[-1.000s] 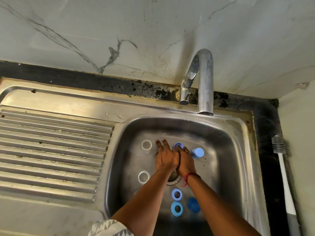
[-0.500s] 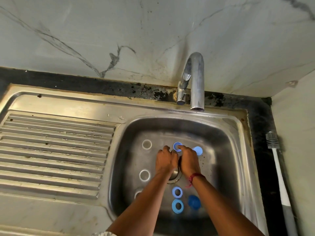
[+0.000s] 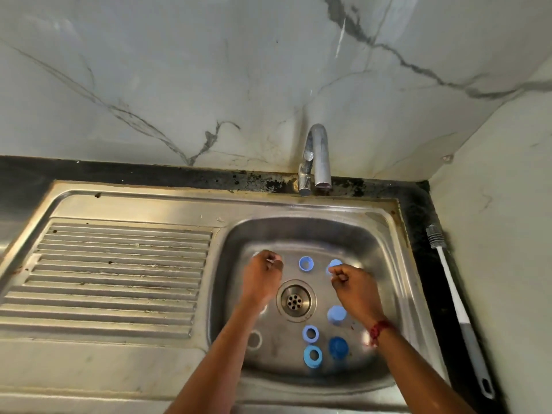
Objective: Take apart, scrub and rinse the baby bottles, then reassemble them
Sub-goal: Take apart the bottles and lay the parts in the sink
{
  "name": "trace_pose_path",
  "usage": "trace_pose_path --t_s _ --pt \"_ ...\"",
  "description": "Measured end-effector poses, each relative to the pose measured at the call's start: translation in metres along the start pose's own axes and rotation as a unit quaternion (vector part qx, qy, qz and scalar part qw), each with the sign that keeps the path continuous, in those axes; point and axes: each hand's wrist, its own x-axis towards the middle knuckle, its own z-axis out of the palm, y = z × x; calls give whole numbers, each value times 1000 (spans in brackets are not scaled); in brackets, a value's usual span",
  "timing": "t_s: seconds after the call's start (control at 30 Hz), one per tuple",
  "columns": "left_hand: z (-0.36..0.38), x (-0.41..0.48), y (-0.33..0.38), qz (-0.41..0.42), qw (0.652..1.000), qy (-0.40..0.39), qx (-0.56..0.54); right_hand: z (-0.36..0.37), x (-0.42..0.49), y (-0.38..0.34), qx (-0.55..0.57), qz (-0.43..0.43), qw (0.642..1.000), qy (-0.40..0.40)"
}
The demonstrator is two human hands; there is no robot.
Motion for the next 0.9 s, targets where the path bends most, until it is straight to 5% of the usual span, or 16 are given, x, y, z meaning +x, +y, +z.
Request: trace_pose_path --t_s 0.2,0.6,0.9 --pt "-30 -31 0 37 998 38 24 -32 -46 1 -7 -7 998 68" --pt "-10 -76 -47 21 998 -44 -44 -44 -118 -18 12 3 997 70" --pt "-13 -86 2 49 997 -34 -45 -74 -95 -20 44 -35 991 120"
